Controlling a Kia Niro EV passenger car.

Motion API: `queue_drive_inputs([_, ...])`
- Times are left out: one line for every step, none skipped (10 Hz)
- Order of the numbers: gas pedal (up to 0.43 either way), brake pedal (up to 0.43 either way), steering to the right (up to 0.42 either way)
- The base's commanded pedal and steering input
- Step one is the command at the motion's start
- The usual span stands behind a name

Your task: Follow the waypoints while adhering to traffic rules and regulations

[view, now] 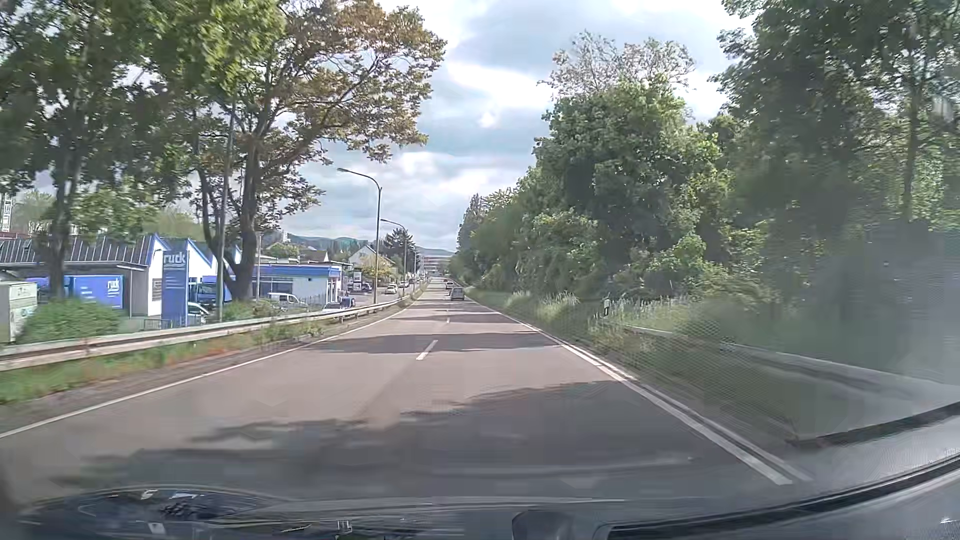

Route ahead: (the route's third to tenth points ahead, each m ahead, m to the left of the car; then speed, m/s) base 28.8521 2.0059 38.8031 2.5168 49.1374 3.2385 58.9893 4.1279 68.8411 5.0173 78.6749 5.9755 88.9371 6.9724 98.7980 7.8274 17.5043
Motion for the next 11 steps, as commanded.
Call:
queue_drive_inputs([0.000, 0.000, -0.014])
queue_drive_inputs([0.008, 0.000, -0.013])
queue_drive_inputs([0.020, 0.000, -0.013])
queue_drive_inputs([0.028, 0.000, -0.013])
queue_drive_inputs([0.028, 0.000, -0.012])
queue_drive_inputs([0.039, 0.000, -0.012])
queue_drive_inputs([0.039, 0.000, -0.012])
queue_drive_inputs([0.039, 0.000, -0.012])
queue_drive_inputs([0.039, 0.000, -0.010])
queue_drive_inputs([0.039, 0.000, -0.009])
queue_drive_inputs([0.039, 0.000, -0.008])
